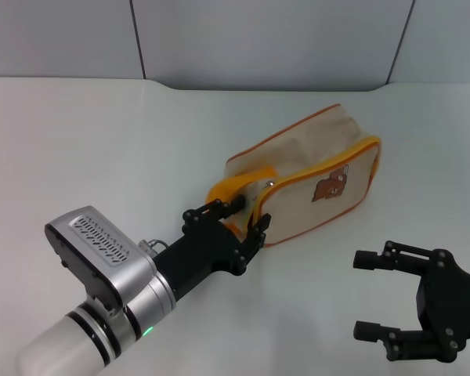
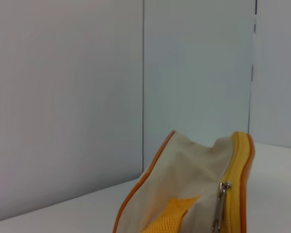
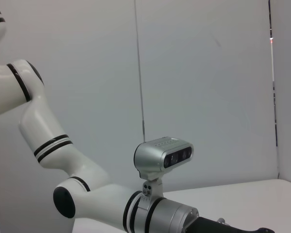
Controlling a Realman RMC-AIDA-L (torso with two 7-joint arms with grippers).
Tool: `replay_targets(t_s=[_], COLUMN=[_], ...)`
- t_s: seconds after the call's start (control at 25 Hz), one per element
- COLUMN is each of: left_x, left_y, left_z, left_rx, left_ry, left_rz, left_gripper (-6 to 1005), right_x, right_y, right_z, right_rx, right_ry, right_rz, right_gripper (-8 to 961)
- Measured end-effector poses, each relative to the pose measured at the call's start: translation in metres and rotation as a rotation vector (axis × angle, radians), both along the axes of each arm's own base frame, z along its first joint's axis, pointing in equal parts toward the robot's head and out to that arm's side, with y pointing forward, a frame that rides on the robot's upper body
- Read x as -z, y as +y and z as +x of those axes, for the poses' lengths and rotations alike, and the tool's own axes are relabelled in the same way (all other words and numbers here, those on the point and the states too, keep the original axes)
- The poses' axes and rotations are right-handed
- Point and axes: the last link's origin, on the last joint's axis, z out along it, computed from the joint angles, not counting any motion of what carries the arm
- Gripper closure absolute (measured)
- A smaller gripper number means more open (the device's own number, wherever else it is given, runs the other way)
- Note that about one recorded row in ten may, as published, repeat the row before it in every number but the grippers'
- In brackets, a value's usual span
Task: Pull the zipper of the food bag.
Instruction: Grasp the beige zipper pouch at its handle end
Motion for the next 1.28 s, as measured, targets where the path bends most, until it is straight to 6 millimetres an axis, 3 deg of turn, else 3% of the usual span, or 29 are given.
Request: replay_targets(t_s=[0.08, 0.72, 0.92, 1.0, 1.28], left_x=[0.0, 0.002, 0.003, 0.003, -0.003], left_y=[0.001, 0.006, 0.004, 0.004, 0.001], left_z=[0.002, 0.01, 0.015, 0.016, 0.02], left_rx=[0.007, 0.024, 0.035, 0.04, 0.083], left_ry=[0.002, -0.008, -0.022, -0.024, -0.066], left_rz=[-0.003, -0.012, -0.016, -0.018, 0.011], left_gripper=[555, 701, 855, 866, 888], right_x=[0.0, -0.003, -0.004, -0.005, -0.025], right_y=[0.0, 0.0, 0.001, 0.0, -0.008], right_z=[0.0, 0.002, 0.002, 0.002, 0.011], right_rx=[0.004, 0.027, 0.031, 0.027, 0.077], right_ry=[0.003, 0.022, 0.029, 0.034, 0.135], right_rz=[0.004, 0.039, 0.052, 0.066, 0.248], right_gripper=[143, 144, 144, 144, 142])
